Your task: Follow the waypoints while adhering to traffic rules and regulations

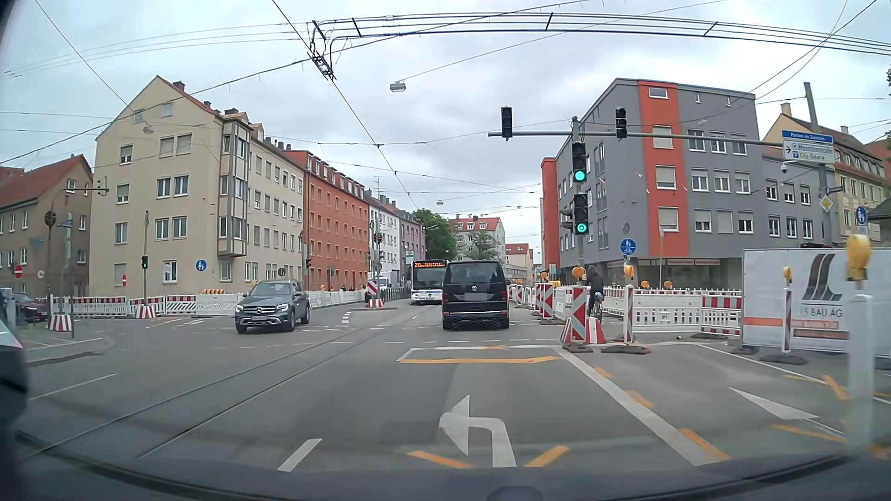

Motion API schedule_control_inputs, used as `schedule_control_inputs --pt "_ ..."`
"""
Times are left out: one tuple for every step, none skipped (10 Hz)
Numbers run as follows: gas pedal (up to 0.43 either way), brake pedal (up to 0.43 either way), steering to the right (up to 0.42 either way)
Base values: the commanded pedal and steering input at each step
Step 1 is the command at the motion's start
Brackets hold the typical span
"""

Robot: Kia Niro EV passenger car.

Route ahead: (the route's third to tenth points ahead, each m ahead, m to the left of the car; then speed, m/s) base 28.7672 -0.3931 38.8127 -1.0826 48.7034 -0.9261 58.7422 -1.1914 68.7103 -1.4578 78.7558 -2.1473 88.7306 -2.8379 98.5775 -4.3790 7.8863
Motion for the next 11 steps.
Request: schedule_control_inputs --pt "0.169 0.0 0.009" --pt "0.169 0.0 0.006" --pt "0.169 0.0 -0.003" --pt "0.169 0.0 -0.009" --pt "0.169 0.0 -0.01" --pt "0.157 0.0 -0.01" --pt "0.157 0.0 -0.009" --pt "0.157 0.0 -0.009" --pt "0.15 0.0 -0.008" --pt "0.15 0.0 -0.005" --pt "0.118 0.0 -0.003"
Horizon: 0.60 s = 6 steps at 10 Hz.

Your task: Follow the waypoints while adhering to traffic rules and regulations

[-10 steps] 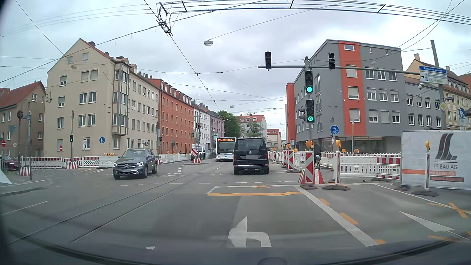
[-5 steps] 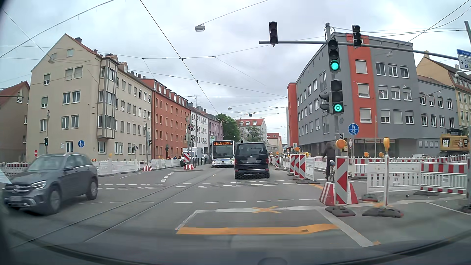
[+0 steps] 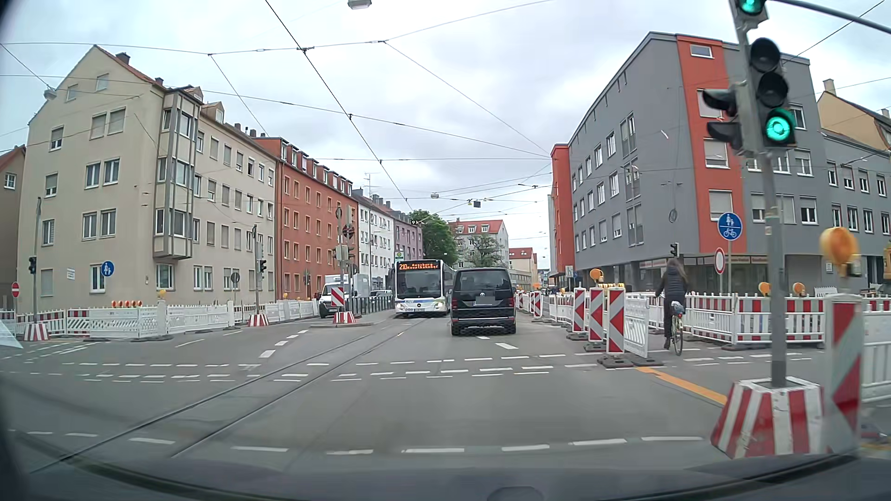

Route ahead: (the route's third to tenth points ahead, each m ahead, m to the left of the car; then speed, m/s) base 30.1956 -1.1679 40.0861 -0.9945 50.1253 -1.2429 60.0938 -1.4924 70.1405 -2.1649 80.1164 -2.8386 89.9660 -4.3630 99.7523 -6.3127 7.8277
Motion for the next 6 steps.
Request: schedule_control_inputs --pt "0.118 0.0 -0.003" --pt "0.118 0.0 -0.002" --pt "0.11 0.0 -0.002" --pt "0.11 0.0 -0.002" --pt "0.11 0.0 -0.001" --pt "0.11 0.0 -0.001"
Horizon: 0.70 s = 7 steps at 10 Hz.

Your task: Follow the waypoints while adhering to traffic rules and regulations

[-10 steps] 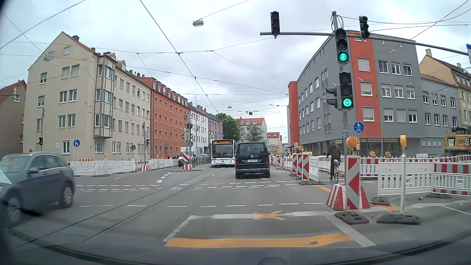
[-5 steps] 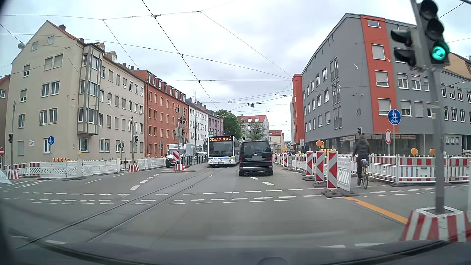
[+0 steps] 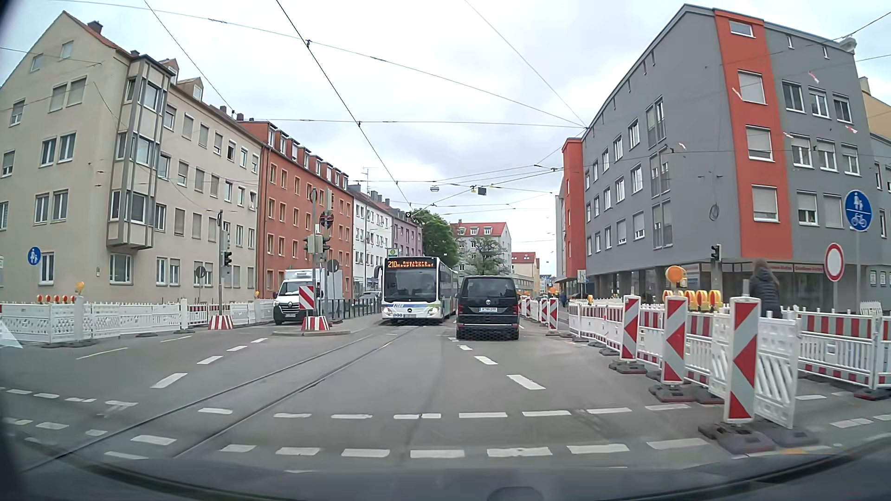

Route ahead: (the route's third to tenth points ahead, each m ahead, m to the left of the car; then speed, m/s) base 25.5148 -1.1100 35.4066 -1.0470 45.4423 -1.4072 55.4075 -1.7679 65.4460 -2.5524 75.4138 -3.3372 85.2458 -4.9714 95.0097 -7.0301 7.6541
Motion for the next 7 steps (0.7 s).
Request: schedule_control_inputs --pt "0.11 0.0 0.001" --pt "0.11 0.0 0.007" --pt "0.11 0.0 0.011" --pt "0.13 0.0 0.015" --pt "0.177 0.0 0.016" --pt "0.189 0.0 0.015" --pt "0.197 0.0 0.011"
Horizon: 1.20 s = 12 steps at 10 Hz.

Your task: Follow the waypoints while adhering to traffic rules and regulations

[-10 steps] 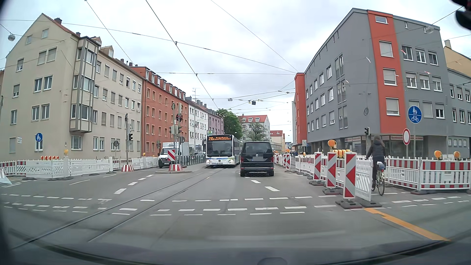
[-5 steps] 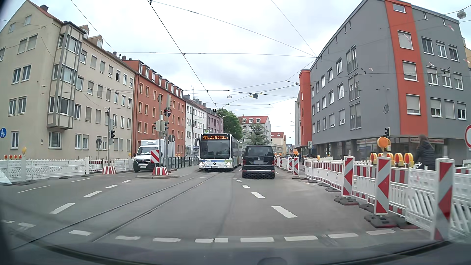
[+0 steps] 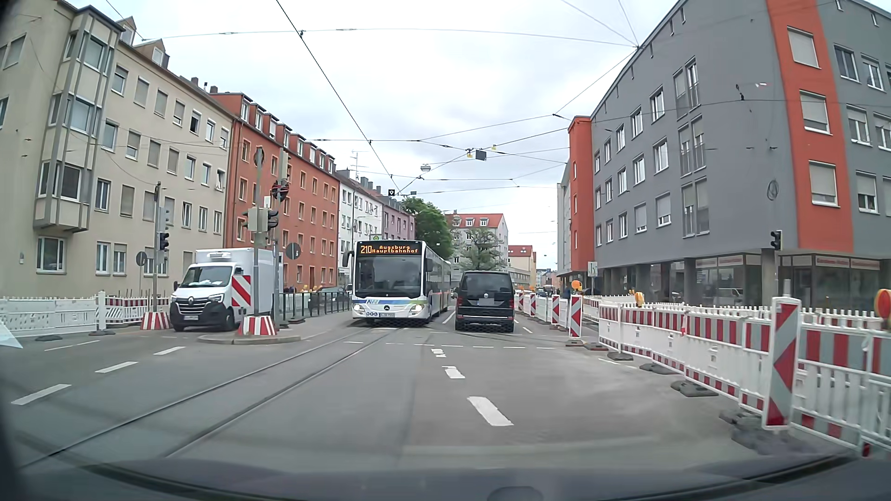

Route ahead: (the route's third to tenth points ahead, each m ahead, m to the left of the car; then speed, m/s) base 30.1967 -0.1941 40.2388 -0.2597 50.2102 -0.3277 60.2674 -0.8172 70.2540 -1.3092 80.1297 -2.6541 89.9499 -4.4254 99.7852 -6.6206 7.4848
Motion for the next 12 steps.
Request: schedule_control_inputs --pt "0.228 0.0 0.01" --pt "0.228 0.0 0.01" --pt "0.228 0.0 0.009" --pt "0.228 0.0 0.007" --pt "0.228 0.0 0.005" --pt "0.228 0.0 0.004" --pt "0.209 0.0 0.001" --pt "0.209 0.0 0.001" --pt "0.197 0.0 0.001" --pt "0.189 0.0 0.001" --pt "0.177 0.0 0.001" --pt "0.177 0.0 0.002"
